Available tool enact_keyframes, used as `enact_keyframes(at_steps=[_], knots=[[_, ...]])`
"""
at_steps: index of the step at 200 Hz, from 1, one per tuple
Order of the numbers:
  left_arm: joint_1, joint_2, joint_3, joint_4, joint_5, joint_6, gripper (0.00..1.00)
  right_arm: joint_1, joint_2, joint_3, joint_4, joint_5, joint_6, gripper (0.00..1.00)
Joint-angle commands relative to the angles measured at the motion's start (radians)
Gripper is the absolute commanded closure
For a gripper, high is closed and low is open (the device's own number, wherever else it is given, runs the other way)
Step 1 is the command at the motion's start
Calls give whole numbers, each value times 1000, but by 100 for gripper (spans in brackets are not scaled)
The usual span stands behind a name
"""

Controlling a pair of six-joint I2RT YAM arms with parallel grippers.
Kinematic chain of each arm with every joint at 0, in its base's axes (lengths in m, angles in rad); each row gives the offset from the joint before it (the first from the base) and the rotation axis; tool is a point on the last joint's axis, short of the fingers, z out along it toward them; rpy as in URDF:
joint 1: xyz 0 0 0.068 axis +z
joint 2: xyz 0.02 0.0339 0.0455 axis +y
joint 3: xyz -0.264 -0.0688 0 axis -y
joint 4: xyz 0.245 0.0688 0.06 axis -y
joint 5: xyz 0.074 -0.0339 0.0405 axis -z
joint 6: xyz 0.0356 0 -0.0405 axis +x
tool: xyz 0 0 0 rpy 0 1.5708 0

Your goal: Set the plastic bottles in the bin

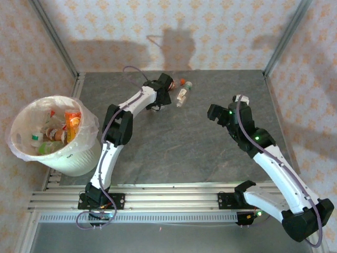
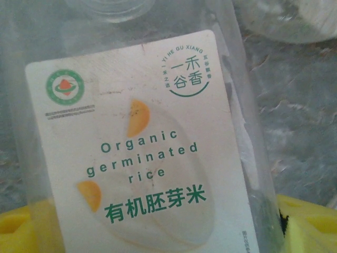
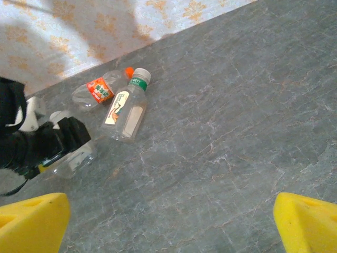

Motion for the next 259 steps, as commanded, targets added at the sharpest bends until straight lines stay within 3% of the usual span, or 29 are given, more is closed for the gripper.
enact_keyframes(at_steps=[1,17,40,71,102,139,149,170,192,220,259], knots=[[7,-138,-110,55,-47,29,21,-4,9,-8,12,7,-2,1],[6,-230,-205,87,-20,49,23,-4,11,-11,16,5,-4,1],[-31,-411,-362,199,52,184,24,-5,11,-17,25,8,-11,1],[-81,-644,-436,174,10,303,26,-5,12,-31,70,8,-12,1],[-84,-811,-341,-44,-193,305,27,-5,30,-25,113,11,-4,1],[-73,-977,-248,-238,-577,341,28,-7,66,-4,131,1,-2,1],[-32,-1010,-237,-282,-668,342,28,-7,79,4,130,-6,-2,1],[108,-1096,-241,-314,-690,326,30,-7,110,29,130,-35,0,1],[218,-1207,-337,-285,-787,298,32,-8,143,61,125,-63,11,1],[401,-1327,-459,-300,-647,233,32,-7,182,104,129,-104,21,1],[576,-1410,-563,-370,-545,226,31,-6,217,163,110,-129,-13,1]])
